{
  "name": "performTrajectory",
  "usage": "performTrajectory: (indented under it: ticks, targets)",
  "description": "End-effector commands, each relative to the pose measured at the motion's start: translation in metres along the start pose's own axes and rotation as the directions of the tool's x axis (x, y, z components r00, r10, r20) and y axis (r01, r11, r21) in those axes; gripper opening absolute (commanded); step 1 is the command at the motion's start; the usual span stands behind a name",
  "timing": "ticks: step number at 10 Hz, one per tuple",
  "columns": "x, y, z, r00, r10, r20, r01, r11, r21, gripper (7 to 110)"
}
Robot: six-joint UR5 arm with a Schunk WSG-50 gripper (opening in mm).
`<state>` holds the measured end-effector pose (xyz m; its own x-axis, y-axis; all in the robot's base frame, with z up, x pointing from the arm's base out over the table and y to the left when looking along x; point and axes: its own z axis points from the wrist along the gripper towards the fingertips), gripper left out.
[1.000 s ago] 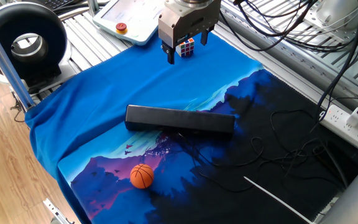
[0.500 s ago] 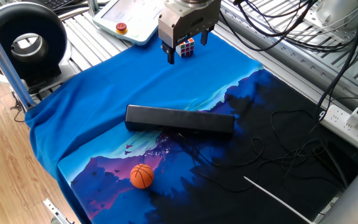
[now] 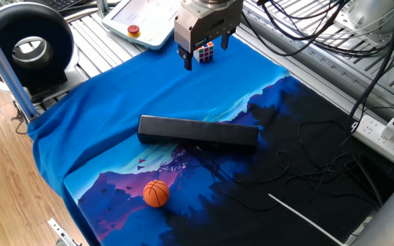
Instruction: Turn the knob to decrease the volume of the speaker
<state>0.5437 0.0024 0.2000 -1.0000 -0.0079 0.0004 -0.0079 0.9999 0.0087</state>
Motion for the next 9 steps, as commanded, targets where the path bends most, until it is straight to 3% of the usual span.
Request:
performTrajectory:
  ticks: [1,2,3,9]
  targets:
    - [0.000,0.002,0.000,1.000,0.000,0.000,0.000,1.000,0.000,109]
    - [0.020,0.034,-0.003,0.992,-0.110,-0.067,0.101,0.986,-0.133,109]
    - [0.021,0.034,-0.003,0.992,-0.109,-0.069,0.099,0.986,-0.134,7]
    - [0.024,0.032,-0.002,0.990,-0.112,-0.080,0.102,0.987,-0.124,7]
